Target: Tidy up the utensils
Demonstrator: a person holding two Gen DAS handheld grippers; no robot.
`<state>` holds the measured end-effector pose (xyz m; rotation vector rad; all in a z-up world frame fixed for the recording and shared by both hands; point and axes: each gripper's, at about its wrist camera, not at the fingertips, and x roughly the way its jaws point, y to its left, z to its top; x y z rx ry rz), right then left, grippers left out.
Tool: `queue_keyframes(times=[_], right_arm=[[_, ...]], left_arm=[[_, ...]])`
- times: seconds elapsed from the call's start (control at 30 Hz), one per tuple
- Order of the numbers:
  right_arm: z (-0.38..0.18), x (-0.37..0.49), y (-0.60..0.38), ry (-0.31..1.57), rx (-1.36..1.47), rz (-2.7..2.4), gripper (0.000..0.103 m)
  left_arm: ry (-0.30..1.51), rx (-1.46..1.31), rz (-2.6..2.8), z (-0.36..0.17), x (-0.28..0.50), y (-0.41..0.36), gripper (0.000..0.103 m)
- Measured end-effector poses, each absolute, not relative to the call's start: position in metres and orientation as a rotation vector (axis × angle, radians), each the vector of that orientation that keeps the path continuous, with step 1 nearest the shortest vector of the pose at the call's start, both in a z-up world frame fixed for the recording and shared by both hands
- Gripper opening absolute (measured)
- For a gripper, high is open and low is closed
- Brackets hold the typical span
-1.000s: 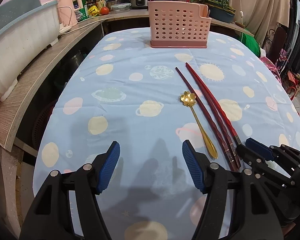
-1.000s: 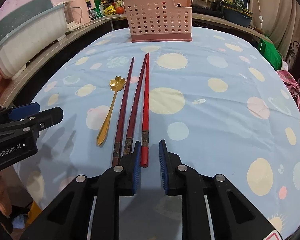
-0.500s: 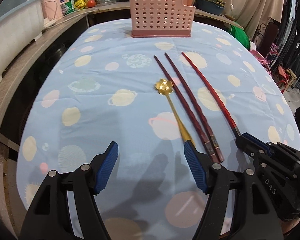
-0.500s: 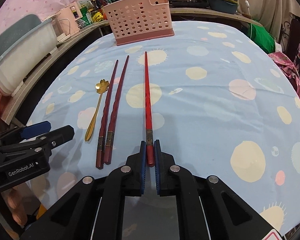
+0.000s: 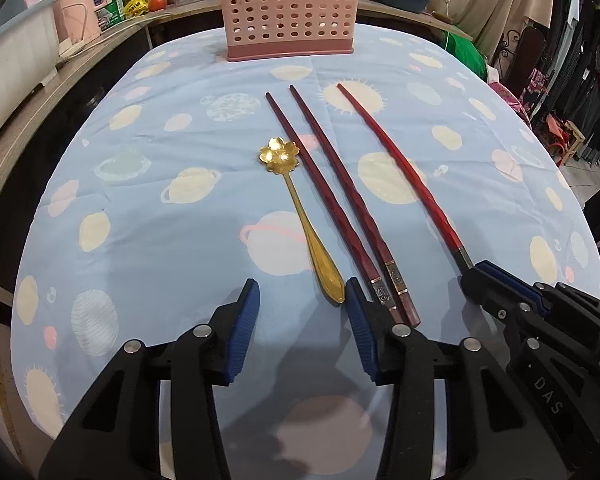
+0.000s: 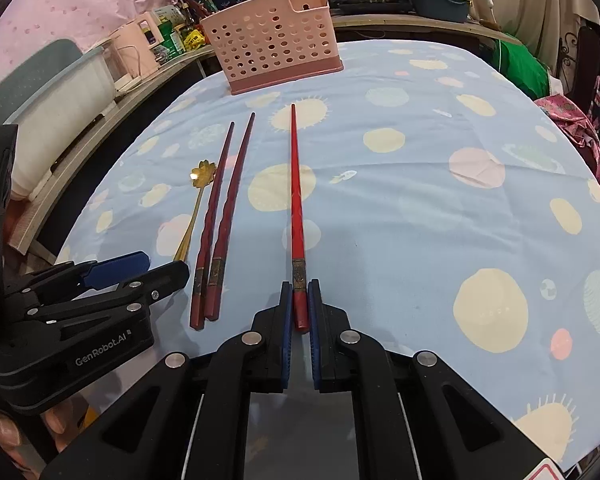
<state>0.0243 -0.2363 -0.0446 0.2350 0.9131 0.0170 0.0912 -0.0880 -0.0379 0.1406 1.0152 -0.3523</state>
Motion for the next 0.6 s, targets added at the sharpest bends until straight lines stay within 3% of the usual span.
queue_keyframes(times=[0.07,0.2,0.6], right_arm=[[-0.045,0.024,-0.236,0.911,0.230,0.016,0.007],[-0.045,0.023,-0.236,0.910,0.231,0.016,0.007],[-0.023,0.012,-0.239,0.876,0.247,0.025,0.005]], left_arm=[[1.009,0.140,-0.352,-0.038,0.092,-0.089,0.037],[0.996,0.155,-0.359,-0.038,0.094,-0.093,0.011],[1.002,0.082,-0.389,-0.009,0.091,-0.076,0.001]])
